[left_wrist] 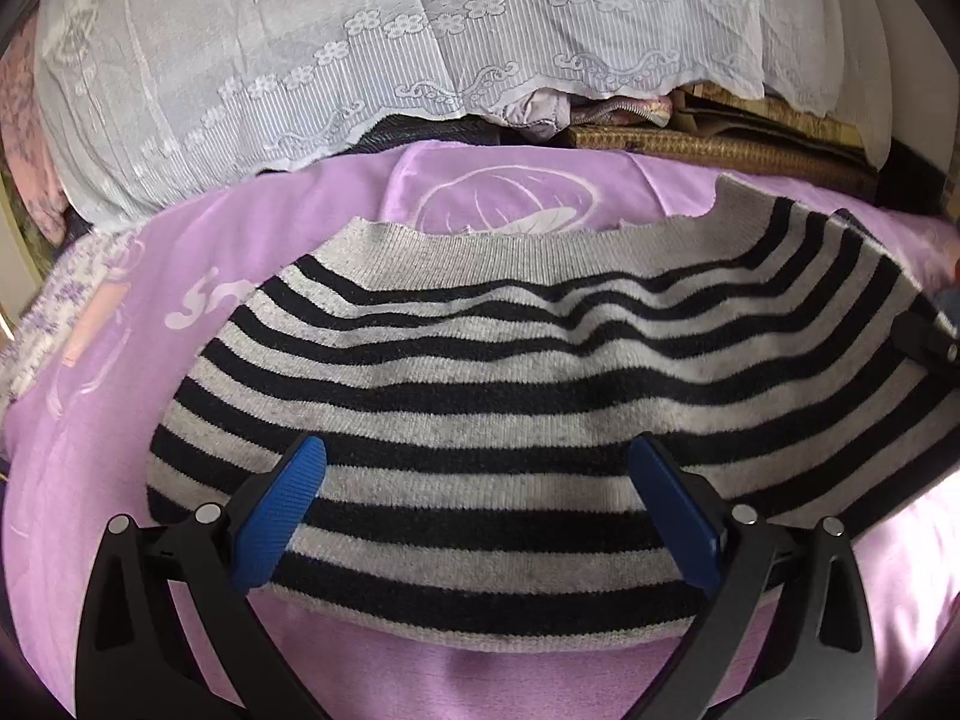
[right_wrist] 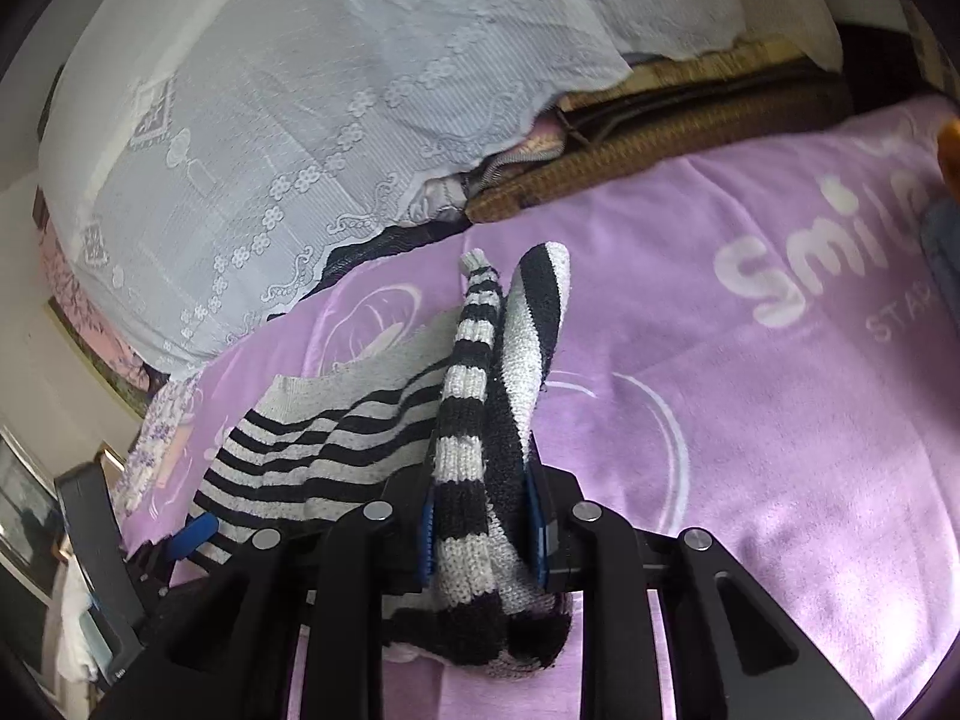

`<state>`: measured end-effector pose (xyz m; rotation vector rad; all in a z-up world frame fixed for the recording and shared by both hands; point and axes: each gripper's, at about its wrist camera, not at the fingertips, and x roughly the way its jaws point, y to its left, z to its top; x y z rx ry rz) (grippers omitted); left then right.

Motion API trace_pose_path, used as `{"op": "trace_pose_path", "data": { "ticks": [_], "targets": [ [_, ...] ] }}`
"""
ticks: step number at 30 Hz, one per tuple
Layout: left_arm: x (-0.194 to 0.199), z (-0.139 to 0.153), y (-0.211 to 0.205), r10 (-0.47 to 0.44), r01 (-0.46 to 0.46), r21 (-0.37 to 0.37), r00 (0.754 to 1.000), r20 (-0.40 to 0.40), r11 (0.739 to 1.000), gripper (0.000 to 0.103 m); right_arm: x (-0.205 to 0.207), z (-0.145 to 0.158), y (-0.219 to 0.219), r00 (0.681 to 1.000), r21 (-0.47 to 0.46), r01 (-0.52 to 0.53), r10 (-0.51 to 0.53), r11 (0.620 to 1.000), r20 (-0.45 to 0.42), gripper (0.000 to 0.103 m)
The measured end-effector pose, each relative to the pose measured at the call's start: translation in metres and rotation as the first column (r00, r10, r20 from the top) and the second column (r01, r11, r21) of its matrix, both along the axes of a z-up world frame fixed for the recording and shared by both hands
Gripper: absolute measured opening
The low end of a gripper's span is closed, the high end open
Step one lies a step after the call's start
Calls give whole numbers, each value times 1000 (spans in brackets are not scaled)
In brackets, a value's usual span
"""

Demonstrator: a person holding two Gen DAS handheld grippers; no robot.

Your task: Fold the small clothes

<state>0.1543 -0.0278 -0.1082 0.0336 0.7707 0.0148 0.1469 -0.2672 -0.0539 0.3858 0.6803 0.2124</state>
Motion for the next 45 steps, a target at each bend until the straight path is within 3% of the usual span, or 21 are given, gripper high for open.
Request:
{"op": "trace_pose_path", "data": {
  "ticks": [2, 5, 10, 13, 18, 21, 23, 24, 25, 27, 28, 29, 31, 33, 35, 38, 39, 41, 45],
  "targets": [
    [5, 6, 8, -29, 28, -70, 999, -21, 997, 99, -3, 8, 12, 1000, -50, -15, 16, 999, 19, 24],
    [16, 28, 16, -97, 87, -230, 995, -32, 969, 99, -5, 17, 28, 998, -112, -41, 46, 993, 43, 24],
    [38, 63, -17, -217, 195, -292, 975, -44, 936, 98, -12, 20, 43, 993, -181, -78, 93, 980, 79, 24],
    [51, 75, -50, -284, 253, -285, 956, -71, 925, 98, -13, 19, 45, 990, -183, -92, 109, 979, 86, 24],
    [67, 77, -99, -349, 323, -179, 926, -143, 929, 98, -10, 15, 44, 988, -179, -110, 127, 978, 83, 24],
    [72, 75, -115, -371, 348, -143, 911, -181, 926, 98, -11, 15, 46, 985, -176, -128, 145, 976, 89, 24],
    [77, 69, -121, -343, 332, -87, 916, -208, 939, 98, -12, 16, 48, 982, -175, -144, 163, 974, 98, 24],
    [80, 64, -121, -335, 324, -87, 916, -220, 942, 96, -12, 16, 50, 980, -182, -150, 170, 972, 101, 24],
    [82, 60, -118, -333, 317, -108, 916, -223, 942, 85, -13, 17, 52, 979, -194, -152, 175, 969, 104, 24],
    [84, 55, -111, -371, 330, -196, 897, -238, 923, 42, -12, 16, 53, 978, -202, -159, 182, 966, 101, 28],
    [85, 53, -108, -389, 332, -241, 887, -249, 912, 33, -10, 15, 52, 978, -193, -169, 190, 966, 92, 30],
    [85, 52, -106, -394, 326, -267, 882, -258, 907, 30, -10, 14, 51, 977, -186, -174, 193, 967, 87, 33],
    [84, 53, -106, -394, 334, -245, 883, -256, 910, 29, -15, 16, 50, 975, -192, -173, 195, 966, 103, 43],
    [82, 53, -105, -386, 333, -227, 887, -255, 915, 29, -22, 19, 53, 973, -235, -166, 198, 958, 120, 58],
    [84, 55, -99, -378, 319, -246, 890, -255, 915, 29, -28, 15, 58, 973, -279, -172, 207, 945, 101, 63],
    [90, 55, -88, -382, 307, -285, 886, -263, 908, 30, -33, 3, 64, 974, -301, -181, 214, 936, 79, 62],
    [91, 55, -86, -386, 311, -284, 884, -262, 907, 30, -32, 0, 68, 974, -318, -175, 211, 932, 81, 48],
    [90, 56, -84, -380, 316, -260, 889, -253, 912, 30, -30, -1, 71, 977, -338, -152, 192, 929, 88, 31],
    [84, 69, -71, -393, 344, -235, 895, -212, 909, 30, -32, 7, 77, 971, -335, -153, 204, 930, 125, 25]
  ]
}}
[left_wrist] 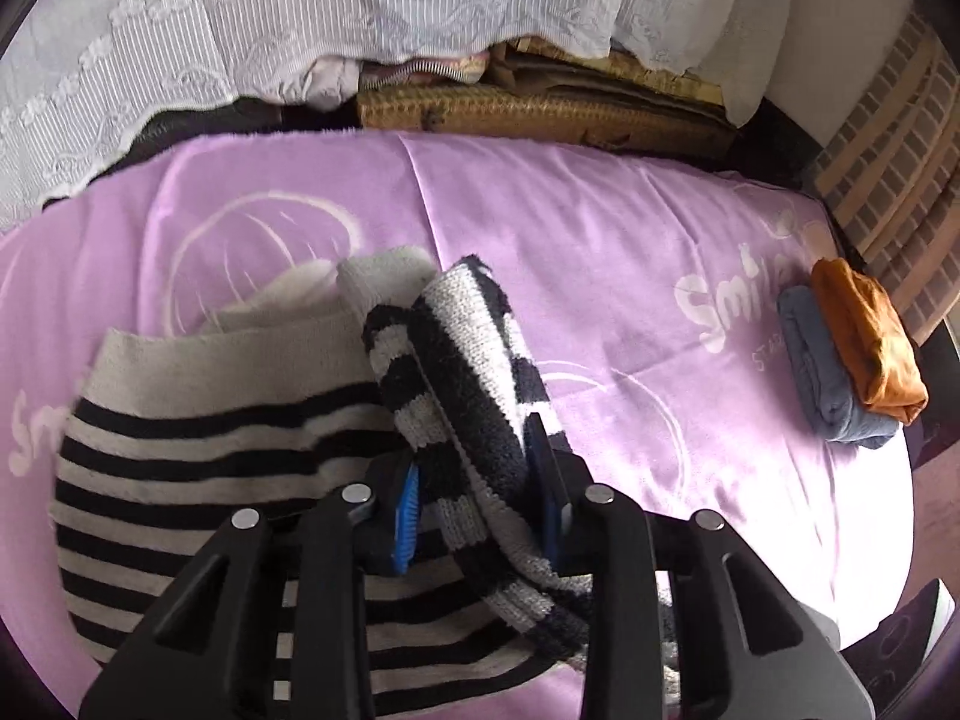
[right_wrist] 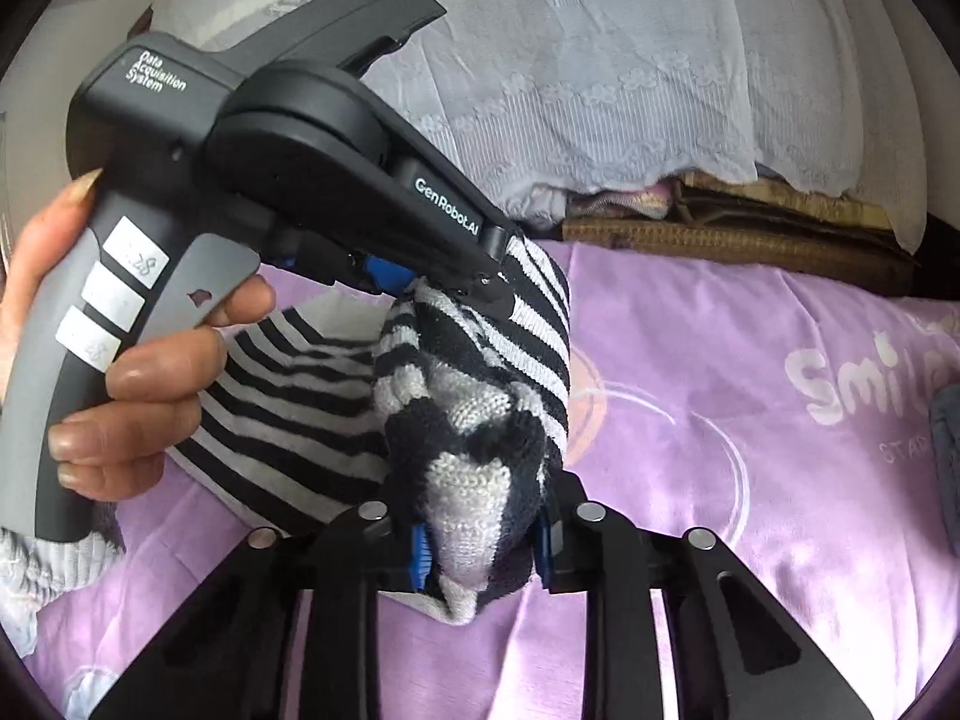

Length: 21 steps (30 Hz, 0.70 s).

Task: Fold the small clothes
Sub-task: 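Grasp the bundle with the left tool while the right tool holds it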

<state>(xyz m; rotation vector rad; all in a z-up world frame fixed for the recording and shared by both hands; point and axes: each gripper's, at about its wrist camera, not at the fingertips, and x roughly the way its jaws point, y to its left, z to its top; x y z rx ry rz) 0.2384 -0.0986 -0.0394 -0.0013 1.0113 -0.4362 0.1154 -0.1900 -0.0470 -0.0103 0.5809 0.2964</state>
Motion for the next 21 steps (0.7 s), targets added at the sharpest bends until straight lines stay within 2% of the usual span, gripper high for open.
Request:
{"op": "trace_pose_path", "data": {
  "ticks": [7, 13, 21],
  "targets": [
    [-18, 34, 41, 20, -35, 97, 989, 148, 995, 29, -1, 29, 47, 994, 7, -91, 90, 996, 56, 24],
    [-20, 38, 103, 92, -110, 104, 981, 169, 988, 29, 0, 46, 106, 980, -16, -177, 178, 984, 85, 24],
    [-20, 21, 178, 169, -189, 117, 972, 162, 975, 29, 11, 37, 182, 963, -66, -261, 264, 963, 47, 24]
  ]
}}
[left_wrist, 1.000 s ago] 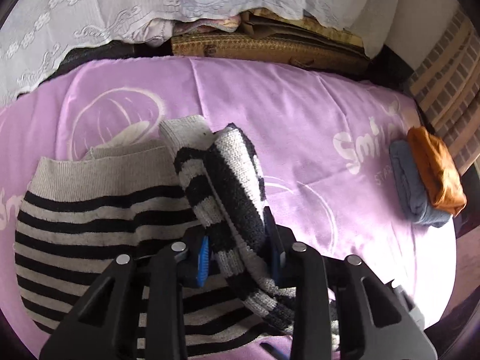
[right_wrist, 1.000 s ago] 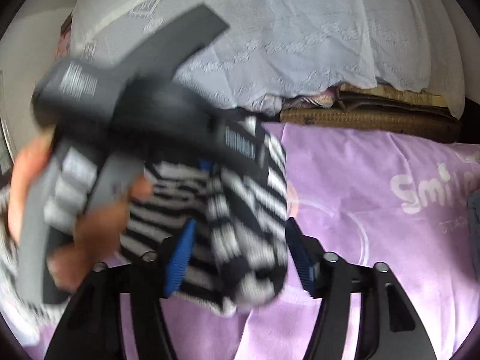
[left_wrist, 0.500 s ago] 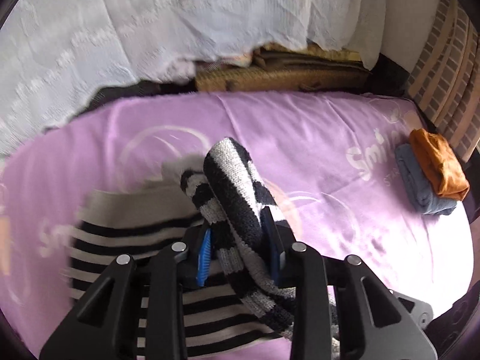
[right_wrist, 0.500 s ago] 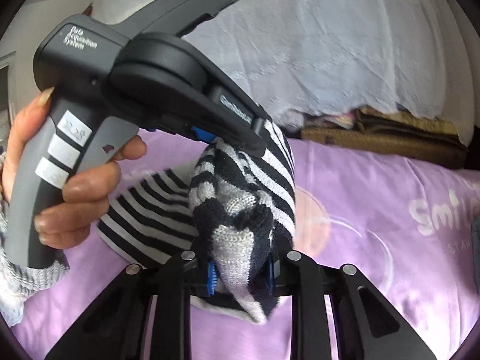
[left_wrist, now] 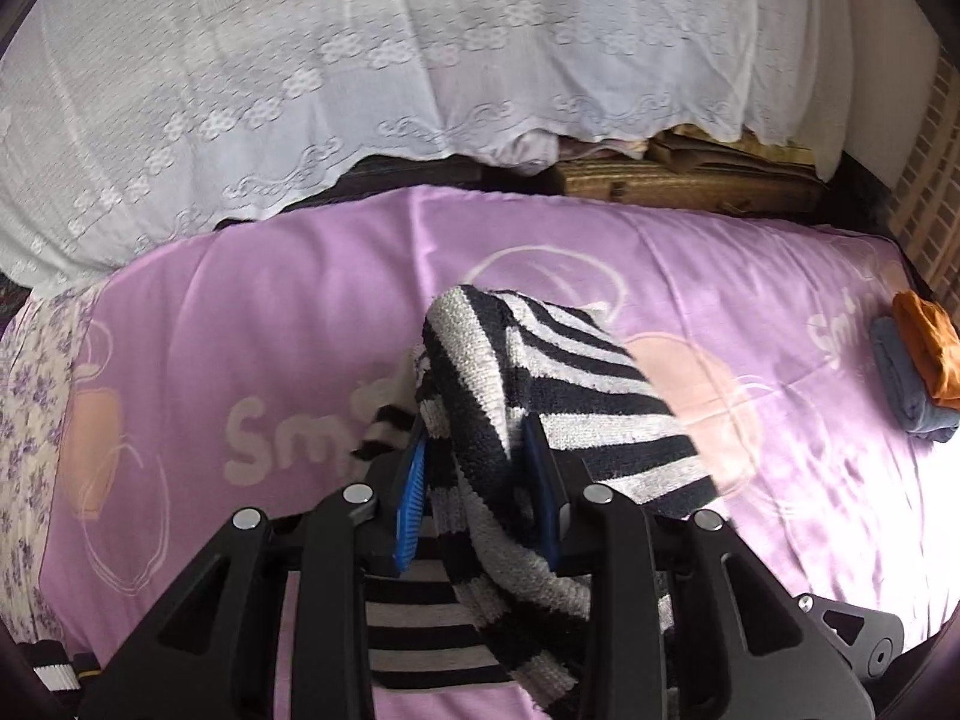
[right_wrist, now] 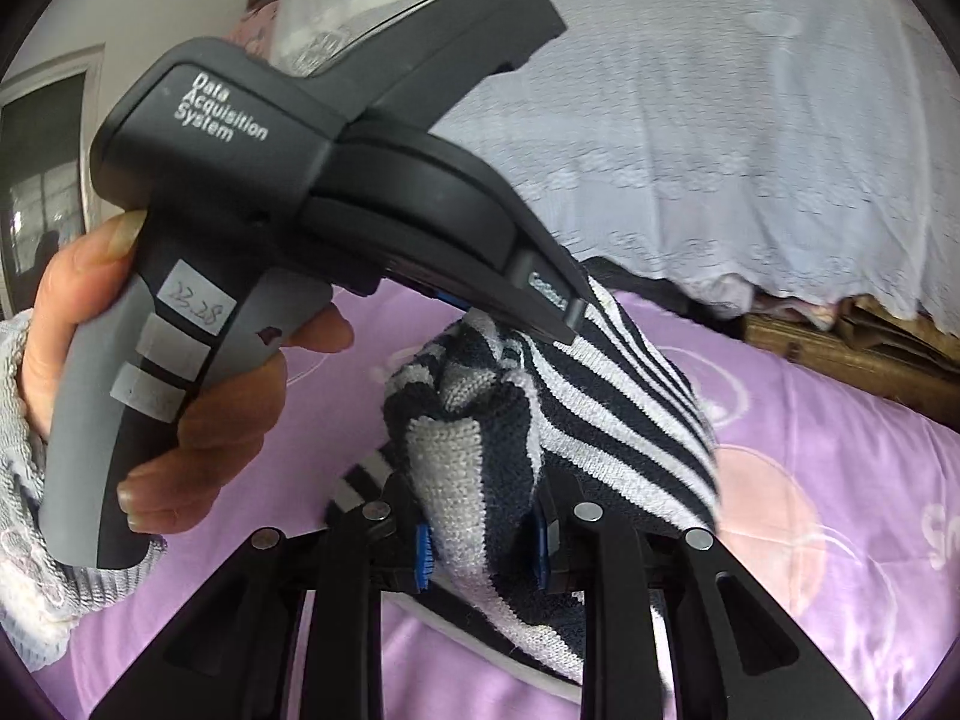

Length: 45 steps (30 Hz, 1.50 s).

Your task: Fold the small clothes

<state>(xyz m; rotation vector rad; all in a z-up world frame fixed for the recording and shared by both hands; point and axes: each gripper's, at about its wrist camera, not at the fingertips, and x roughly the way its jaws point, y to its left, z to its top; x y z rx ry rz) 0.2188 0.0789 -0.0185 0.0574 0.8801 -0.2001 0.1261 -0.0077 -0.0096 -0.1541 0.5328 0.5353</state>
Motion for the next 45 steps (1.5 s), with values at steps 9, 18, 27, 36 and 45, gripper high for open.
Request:
{"op": "trace_pose_path", "data": {
  "ticks": [9, 18, 27, 36, 45],
  "targets": [
    [15, -45, 62, 113, -110, 45, 992, -64, 993, 30, 17, -47, 68, 992, -127, -67, 53, 990, -111, 25],
    [21, -83, 86, 177, -177, 11, 981, -77, 984, 43, 15, -75, 92, 991, -235, -91, 65, 968, -118, 35],
    [-14, -55, 91, 231, -232, -19, 973, -23, 973, 51, -20, -34, 44, 980, -139, -199, 194, 970, -51, 53],
    [-71, -17, 52, 227, -235, 27, 960, 164, 972, 69, 0, 2, -39, 996, 33, -34, 36, 999, -81, 53],
    [-75, -33, 12, 246, -262, 87, 955, 164, 961, 71, 42, 1, -66, 984, 150, 102, -77, 984, -160, 53]
  ]
}}
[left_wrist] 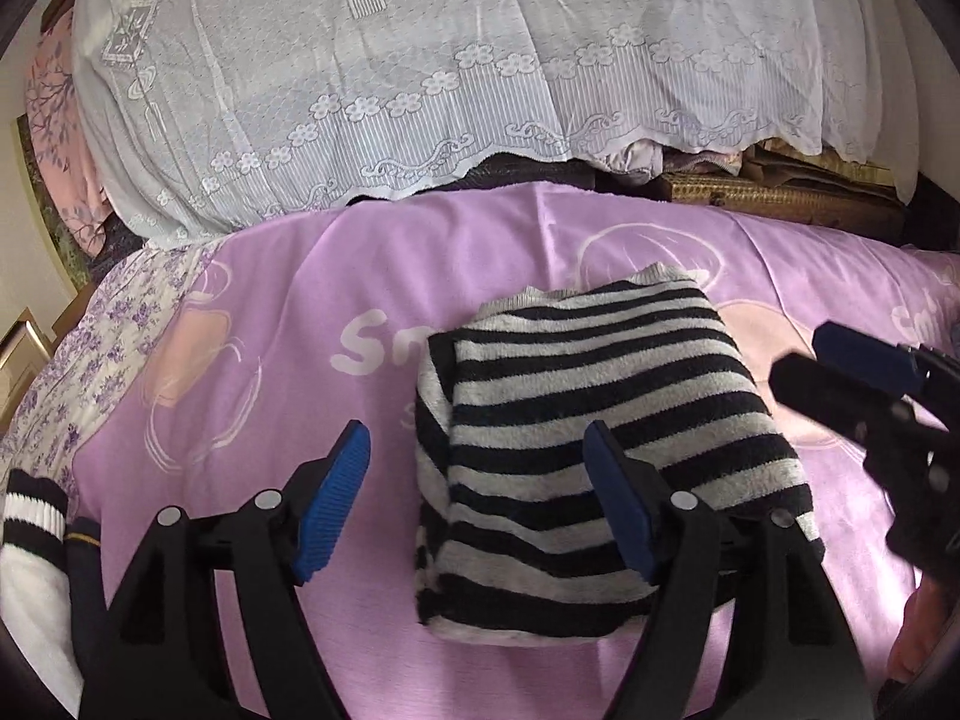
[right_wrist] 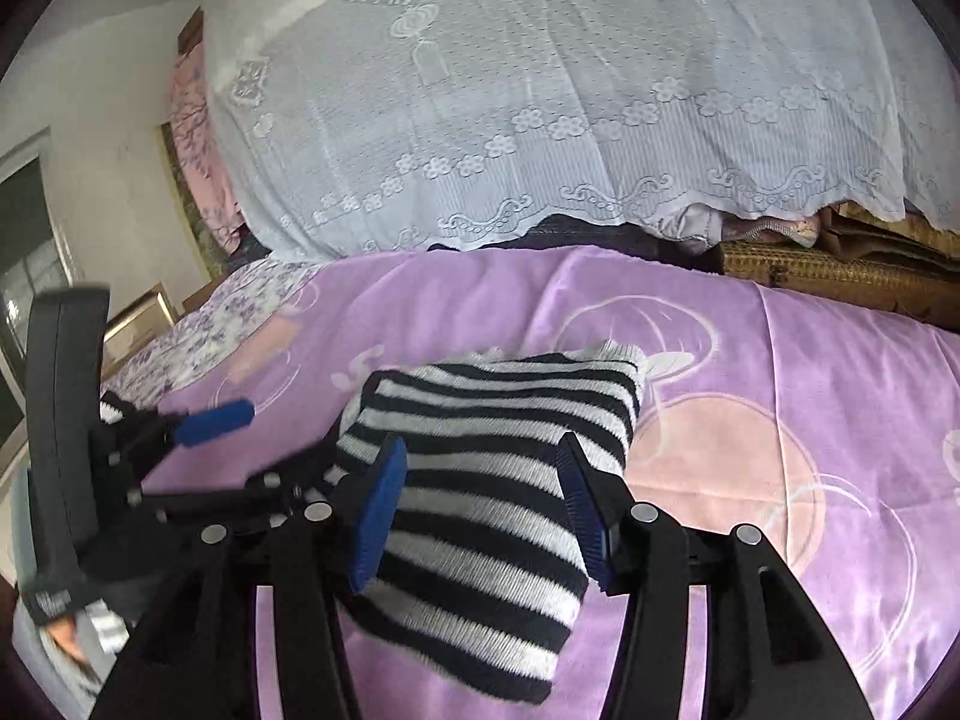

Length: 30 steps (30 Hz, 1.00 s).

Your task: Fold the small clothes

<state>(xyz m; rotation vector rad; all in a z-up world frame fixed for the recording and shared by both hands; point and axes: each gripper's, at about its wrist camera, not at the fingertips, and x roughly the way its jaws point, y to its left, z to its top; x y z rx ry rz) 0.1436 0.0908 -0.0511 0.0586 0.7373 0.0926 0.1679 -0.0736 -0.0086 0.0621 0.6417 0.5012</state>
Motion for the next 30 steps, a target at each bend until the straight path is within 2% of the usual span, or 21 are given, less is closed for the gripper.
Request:
{"op": "trace_pose_path", "data": {
  "ticks": [3, 8, 13, 17, 21, 30],
  "targets": [
    [4, -9, -8, 25, -24, 12, 1000, -17, 1000, 71, 10, -7, -5, 1000, 32, 15, -15, 999, -25, 53],
    [10, -29, -22, 33, -31, 28, 998, -54, 999, 71, 18, -23, -8, 998, 16, 19, -18, 1000, -61, 53],
    [12, -42, -26, 48, -45, 66, 998, -47, 997, 79, 30, -45, -7, 993, -25, 34, -37, 999, -115, 53],
    [16, -53, -22, 59, -55, 56, 996, -66, 997, 86, 43, -66, -16, 980, 27, 41, -35, 999, -194, 60],
    [15, -55, -25, 60, -55, 81, 996, -62, 995, 87, 51, -82, -27, 964, 99, 49, -21, 994, -264, 64],
    [13, -54, -26, 65, -60, 88, 997, -52, 994, 87, 45, -77, -23, 970, 77, 47, -27, 996, -242, 64]
  ]
}}
